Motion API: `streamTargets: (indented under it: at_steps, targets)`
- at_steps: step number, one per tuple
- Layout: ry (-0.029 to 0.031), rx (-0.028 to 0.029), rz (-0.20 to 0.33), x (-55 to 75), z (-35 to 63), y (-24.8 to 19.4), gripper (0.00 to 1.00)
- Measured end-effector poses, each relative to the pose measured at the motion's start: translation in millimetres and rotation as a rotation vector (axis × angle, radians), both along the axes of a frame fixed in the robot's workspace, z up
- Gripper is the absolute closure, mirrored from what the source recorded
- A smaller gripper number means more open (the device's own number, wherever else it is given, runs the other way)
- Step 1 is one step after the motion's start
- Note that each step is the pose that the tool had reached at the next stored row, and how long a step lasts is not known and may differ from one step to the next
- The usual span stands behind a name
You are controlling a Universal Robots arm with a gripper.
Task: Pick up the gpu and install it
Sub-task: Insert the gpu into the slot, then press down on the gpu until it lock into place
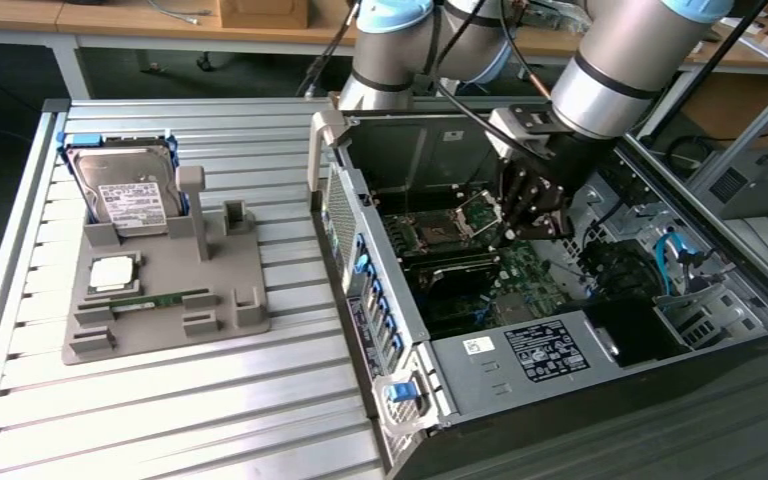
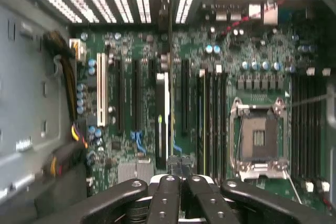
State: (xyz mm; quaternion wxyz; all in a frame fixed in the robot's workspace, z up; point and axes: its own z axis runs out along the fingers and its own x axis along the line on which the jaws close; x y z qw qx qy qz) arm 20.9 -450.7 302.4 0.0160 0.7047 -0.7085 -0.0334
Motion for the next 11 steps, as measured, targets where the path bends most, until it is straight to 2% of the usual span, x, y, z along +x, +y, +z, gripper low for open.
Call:
streamTargets:
  at_steps: [11]
  targets:
    - [0.0001, -0.0003, 0.0, 0.0, 0.0, -0.1, 0.9]
